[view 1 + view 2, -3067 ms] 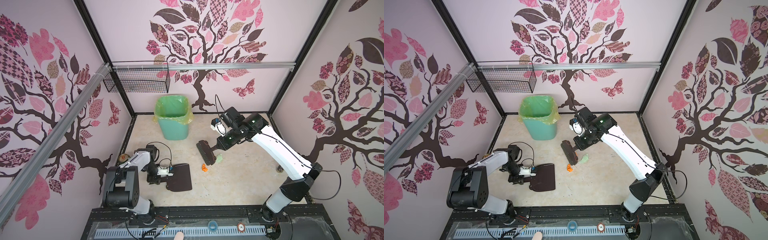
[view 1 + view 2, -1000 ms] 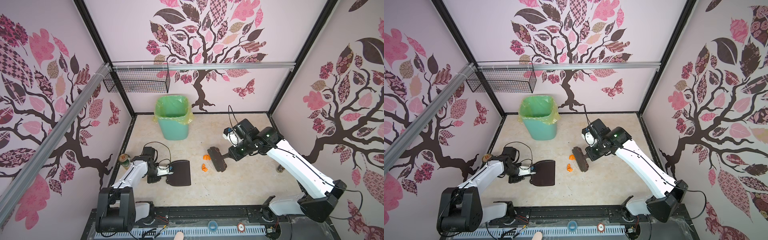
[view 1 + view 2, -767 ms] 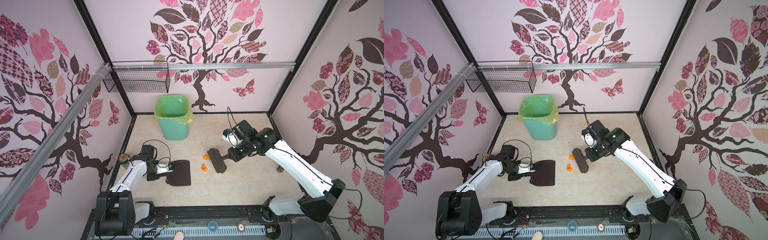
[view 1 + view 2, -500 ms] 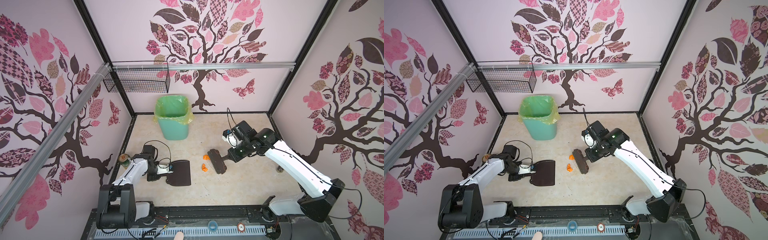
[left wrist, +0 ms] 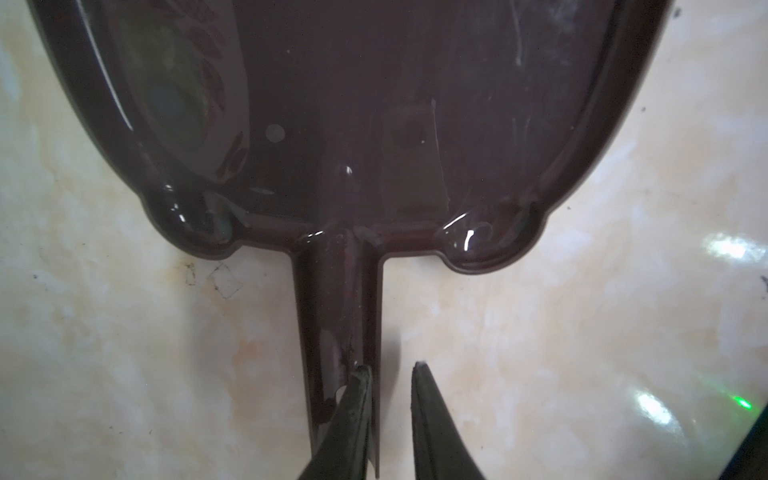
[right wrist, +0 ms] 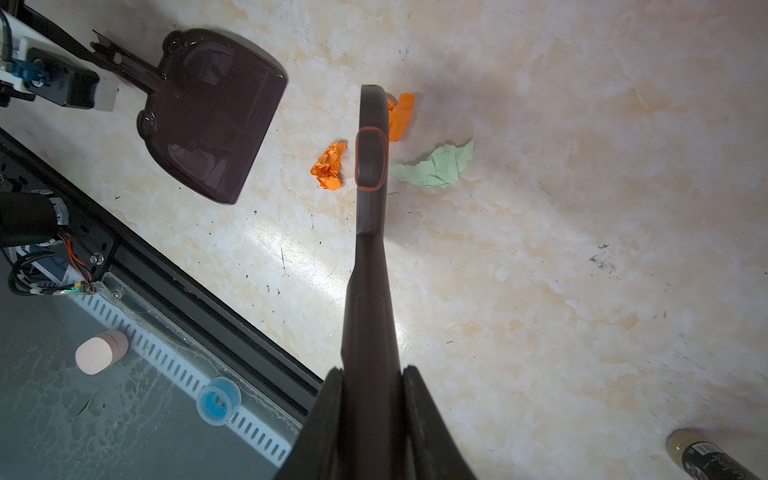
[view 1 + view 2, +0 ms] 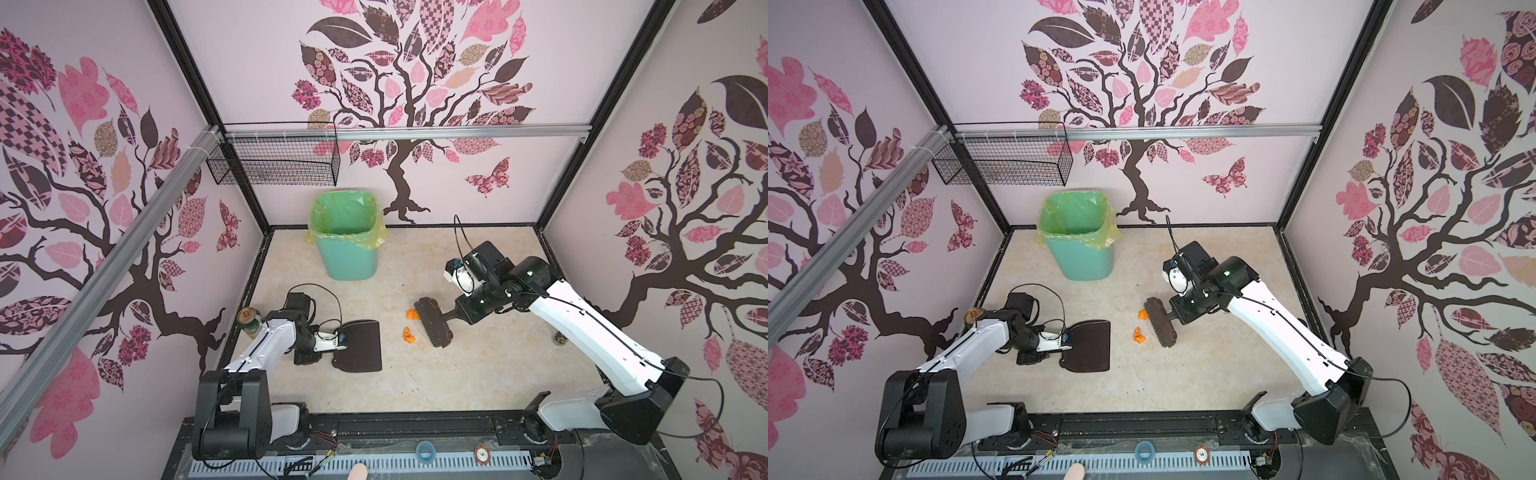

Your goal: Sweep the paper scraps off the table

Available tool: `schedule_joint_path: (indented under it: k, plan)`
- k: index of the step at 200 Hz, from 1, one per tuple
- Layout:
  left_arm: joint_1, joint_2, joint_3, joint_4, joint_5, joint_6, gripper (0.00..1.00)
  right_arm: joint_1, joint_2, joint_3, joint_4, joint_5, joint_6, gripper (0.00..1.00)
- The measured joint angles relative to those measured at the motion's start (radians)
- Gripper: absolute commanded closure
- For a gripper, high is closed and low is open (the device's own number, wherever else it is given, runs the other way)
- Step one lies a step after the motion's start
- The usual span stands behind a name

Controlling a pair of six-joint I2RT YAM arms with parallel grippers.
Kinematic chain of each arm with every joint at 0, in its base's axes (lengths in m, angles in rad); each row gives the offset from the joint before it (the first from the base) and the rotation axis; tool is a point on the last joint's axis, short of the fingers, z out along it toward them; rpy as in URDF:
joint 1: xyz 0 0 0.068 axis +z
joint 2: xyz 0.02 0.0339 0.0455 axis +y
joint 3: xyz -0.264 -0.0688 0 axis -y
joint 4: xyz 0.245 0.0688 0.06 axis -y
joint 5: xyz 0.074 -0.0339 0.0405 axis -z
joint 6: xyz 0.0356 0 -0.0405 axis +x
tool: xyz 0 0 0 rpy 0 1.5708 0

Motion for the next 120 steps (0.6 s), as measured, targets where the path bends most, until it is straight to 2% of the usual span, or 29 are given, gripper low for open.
schedule_joint_path:
  k: [92, 120]
  plan:
    - [0.0, 0.061, -0.032, 0.106, -0.022, 0.015, 0.75, 0.0, 0.0, 0.0, 0.001, -0.001, 0.0, 1.0]
    - [0.0, 0.068, -0.031, 0.127, -0.021, 0.023, 0.8, 0.0, 0.0, 0.0, 0.0, -0.001, 0.0, 1.0]
